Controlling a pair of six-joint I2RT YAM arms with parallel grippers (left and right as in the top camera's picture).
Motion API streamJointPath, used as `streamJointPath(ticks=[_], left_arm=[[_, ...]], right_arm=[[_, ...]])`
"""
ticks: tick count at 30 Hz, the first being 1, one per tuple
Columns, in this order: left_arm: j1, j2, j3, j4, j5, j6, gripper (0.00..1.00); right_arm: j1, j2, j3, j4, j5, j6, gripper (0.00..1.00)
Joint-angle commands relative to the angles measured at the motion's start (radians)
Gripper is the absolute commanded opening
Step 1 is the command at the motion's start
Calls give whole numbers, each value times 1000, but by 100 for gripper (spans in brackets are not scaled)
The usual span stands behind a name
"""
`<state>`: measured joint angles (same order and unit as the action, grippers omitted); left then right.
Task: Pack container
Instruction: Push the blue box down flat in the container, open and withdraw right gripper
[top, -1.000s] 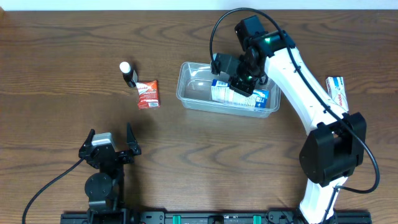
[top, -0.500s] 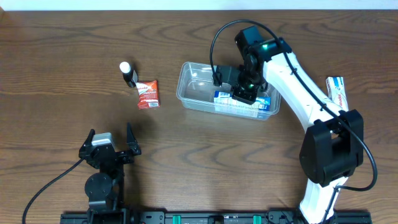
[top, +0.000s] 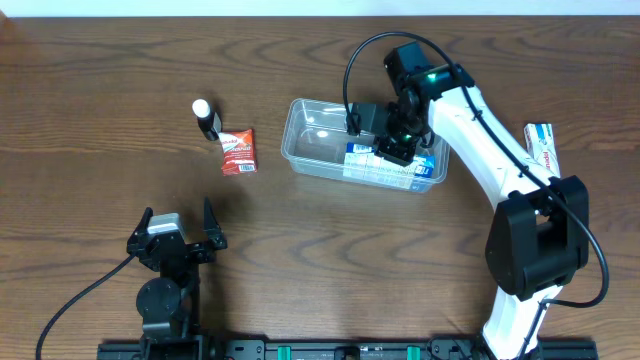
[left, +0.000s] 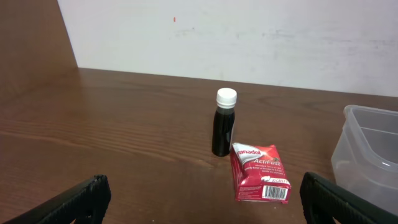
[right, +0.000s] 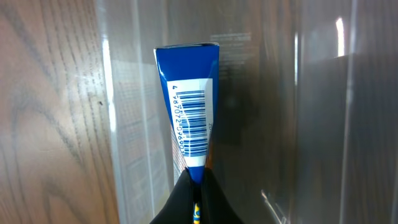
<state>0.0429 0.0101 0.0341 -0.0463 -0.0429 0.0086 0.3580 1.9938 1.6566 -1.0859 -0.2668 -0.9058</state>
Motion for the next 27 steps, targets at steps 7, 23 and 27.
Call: streamJointPath(ticks=[7,23,27], left_arm=[[-4,-6,-30,-20,-2,18,98],[-4,-6,-30,-20,-2,18,98],[-4,-6,-30,-20,-2,18,98]], right_arm=[[-38,15,-28,11,77,19,10],[-37,15,-28,177,88,138,69],[-37,15,-28,182,130,143,68]])
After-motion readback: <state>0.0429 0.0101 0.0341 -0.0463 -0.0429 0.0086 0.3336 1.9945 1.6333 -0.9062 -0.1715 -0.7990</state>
